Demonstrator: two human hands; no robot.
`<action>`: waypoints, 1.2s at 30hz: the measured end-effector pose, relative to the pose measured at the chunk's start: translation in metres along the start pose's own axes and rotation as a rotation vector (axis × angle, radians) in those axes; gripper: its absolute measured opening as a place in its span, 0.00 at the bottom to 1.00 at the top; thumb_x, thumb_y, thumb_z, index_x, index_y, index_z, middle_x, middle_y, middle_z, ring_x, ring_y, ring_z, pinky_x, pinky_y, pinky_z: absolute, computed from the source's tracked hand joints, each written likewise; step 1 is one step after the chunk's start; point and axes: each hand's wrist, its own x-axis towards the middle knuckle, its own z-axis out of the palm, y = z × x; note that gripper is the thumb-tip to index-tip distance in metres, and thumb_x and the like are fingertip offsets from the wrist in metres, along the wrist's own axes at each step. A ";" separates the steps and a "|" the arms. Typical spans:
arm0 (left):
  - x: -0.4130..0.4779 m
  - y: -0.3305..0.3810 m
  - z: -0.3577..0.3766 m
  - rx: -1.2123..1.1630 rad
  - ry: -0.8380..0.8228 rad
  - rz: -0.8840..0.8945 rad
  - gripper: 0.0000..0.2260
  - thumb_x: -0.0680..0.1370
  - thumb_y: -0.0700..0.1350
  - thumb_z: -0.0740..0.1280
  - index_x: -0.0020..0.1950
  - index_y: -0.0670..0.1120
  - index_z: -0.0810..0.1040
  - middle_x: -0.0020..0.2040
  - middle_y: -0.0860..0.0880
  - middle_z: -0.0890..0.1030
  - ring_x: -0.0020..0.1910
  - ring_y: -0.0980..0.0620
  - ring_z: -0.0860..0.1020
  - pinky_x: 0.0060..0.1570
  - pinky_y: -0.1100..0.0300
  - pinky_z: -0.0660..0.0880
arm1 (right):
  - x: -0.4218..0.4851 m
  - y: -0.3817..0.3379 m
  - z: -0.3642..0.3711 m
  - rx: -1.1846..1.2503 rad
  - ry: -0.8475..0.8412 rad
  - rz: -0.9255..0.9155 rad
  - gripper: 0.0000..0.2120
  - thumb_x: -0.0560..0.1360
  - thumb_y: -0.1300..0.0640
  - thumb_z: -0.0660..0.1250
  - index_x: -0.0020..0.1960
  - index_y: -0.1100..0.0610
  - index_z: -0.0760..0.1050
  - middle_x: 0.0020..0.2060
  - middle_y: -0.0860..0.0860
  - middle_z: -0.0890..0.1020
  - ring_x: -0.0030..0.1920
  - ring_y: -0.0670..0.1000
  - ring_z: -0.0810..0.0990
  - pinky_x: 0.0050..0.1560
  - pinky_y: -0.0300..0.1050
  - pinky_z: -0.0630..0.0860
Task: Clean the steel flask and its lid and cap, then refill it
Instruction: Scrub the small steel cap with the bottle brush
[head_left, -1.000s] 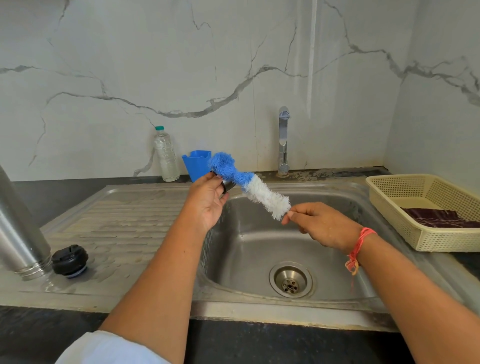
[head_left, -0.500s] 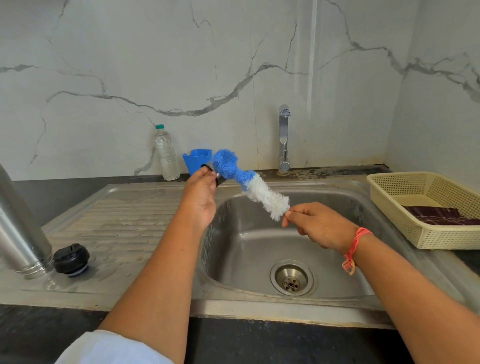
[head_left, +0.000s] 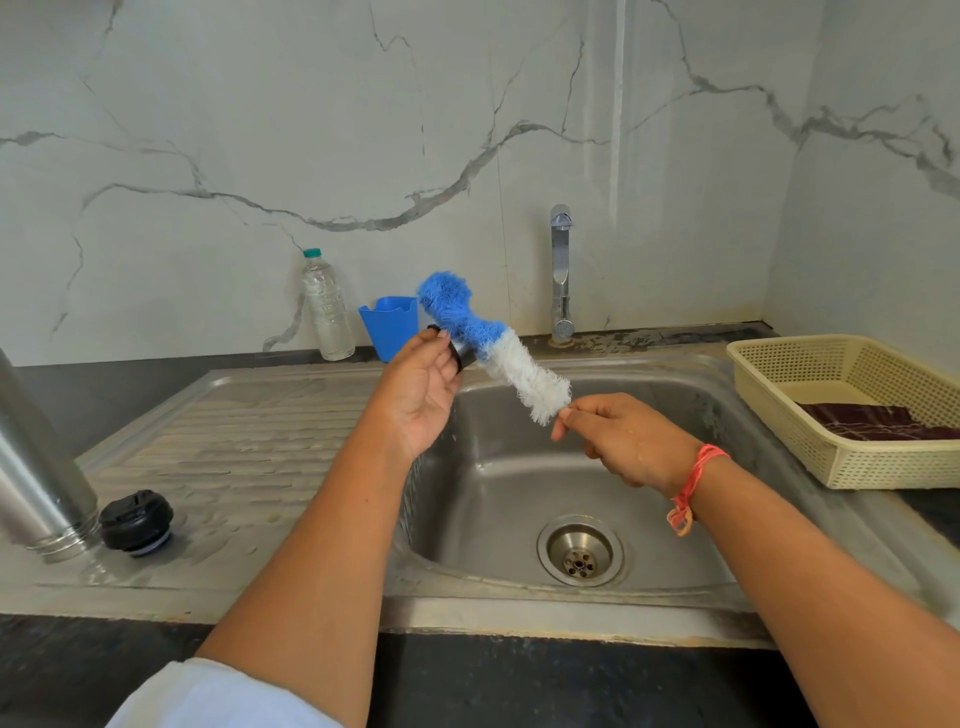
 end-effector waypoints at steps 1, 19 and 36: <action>0.001 0.001 0.000 -0.029 0.010 0.008 0.05 0.83 0.39 0.65 0.52 0.48 0.78 0.55 0.48 0.86 0.63 0.50 0.82 0.73 0.52 0.70 | 0.000 0.001 -0.001 0.001 0.002 -0.005 0.16 0.83 0.49 0.59 0.45 0.51 0.83 0.29 0.49 0.69 0.21 0.44 0.61 0.21 0.37 0.60; 0.002 0.011 -0.004 -0.340 0.093 0.012 0.13 0.87 0.39 0.57 0.67 0.39 0.77 0.58 0.39 0.86 0.55 0.43 0.86 0.57 0.39 0.80 | 0.001 0.002 0.005 -0.149 -0.026 -0.126 0.15 0.83 0.49 0.59 0.45 0.49 0.82 0.31 0.52 0.69 0.27 0.45 0.66 0.34 0.42 0.67; 0.003 0.008 -0.008 0.232 0.103 0.149 0.12 0.86 0.40 0.61 0.69 0.47 0.77 0.68 0.49 0.81 0.68 0.51 0.78 0.71 0.46 0.72 | -0.002 0.006 -0.006 -0.088 0.009 -0.084 0.17 0.84 0.49 0.58 0.46 0.54 0.82 0.30 0.51 0.69 0.21 0.42 0.64 0.23 0.30 0.62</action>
